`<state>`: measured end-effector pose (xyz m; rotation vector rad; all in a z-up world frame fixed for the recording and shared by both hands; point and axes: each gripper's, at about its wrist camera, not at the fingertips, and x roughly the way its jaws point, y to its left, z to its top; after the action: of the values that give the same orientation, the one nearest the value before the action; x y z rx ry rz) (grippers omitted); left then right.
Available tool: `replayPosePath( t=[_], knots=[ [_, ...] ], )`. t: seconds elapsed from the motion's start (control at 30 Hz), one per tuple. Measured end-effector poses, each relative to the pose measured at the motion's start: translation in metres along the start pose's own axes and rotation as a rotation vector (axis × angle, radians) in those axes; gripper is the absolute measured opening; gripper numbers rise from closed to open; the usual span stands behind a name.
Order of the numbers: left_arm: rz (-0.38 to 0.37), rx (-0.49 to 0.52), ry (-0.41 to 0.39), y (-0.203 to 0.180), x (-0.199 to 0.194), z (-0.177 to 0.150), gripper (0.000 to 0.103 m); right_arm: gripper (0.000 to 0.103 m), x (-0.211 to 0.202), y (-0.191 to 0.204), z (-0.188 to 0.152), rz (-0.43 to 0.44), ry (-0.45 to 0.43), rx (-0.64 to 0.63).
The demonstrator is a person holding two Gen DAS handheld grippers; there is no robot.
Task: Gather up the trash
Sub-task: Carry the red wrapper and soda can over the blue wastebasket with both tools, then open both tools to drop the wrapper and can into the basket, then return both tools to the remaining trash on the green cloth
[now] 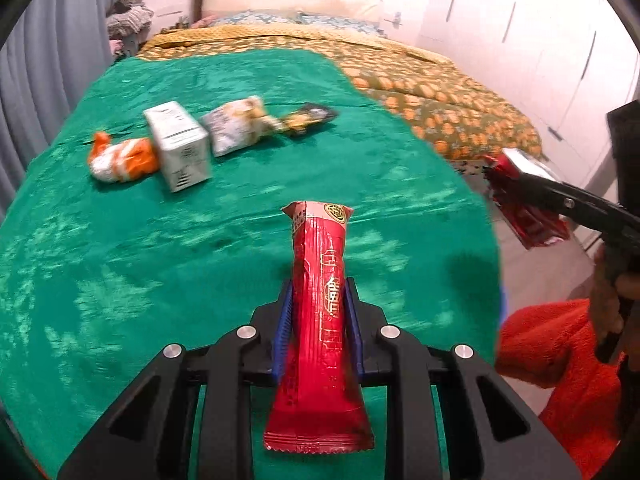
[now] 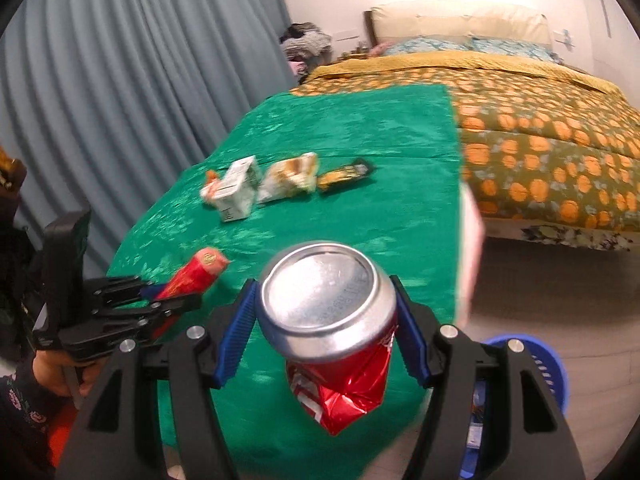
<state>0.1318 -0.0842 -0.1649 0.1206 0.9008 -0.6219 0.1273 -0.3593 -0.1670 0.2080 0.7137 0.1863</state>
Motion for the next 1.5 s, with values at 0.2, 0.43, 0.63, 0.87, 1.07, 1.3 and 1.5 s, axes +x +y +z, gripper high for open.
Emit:
replayPosePath(
  t=[0.2, 0.43, 0.63, 0.87, 1.07, 1.3, 1.5],
  knots=[
    [-0.113, 0.046, 0.003, -0.062, 0.009, 0.022, 0.023, 0.063, -0.026, -0.062, 0.000, -0.166, 0.027, 0.016],
    [-0.215, 0.110, 0.049, -0.153, 0.046, 0.045, 0.023, 0.063, -0.027, -0.157, -0.046, -0.278, 0.054, 0.225],
    [-0.264, 0.117, 0.148, -0.216, 0.104, 0.050, 0.024, 0.063, -0.030, -0.203, -0.059, -0.296, 0.071, 0.357],
    [-0.251, 0.175, 0.217, -0.256, 0.162, 0.042, 0.024, 0.063, -0.036, -0.221, -0.067, -0.293, 0.069, 0.423],
    [-0.246, 0.171, 0.250, -0.267, 0.193, 0.037, 0.024, 0.063, -0.031, -0.233, -0.070, -0.295, 0.073, 0.465],
    [-0.216, 0.151, 0.283, -0.266, 0.224, 0.032, 0.060, 0.087, -0.034, -0.246, -0.067, -0.284, 0.024, 0.525],
    [-0.232, 0.132, 0.226, -0.261, 0.198, 0.037, 0.072, 0.087, -0.050, -0.246, -0.059, -0.322, -0.031, 0.521]
  ],
)
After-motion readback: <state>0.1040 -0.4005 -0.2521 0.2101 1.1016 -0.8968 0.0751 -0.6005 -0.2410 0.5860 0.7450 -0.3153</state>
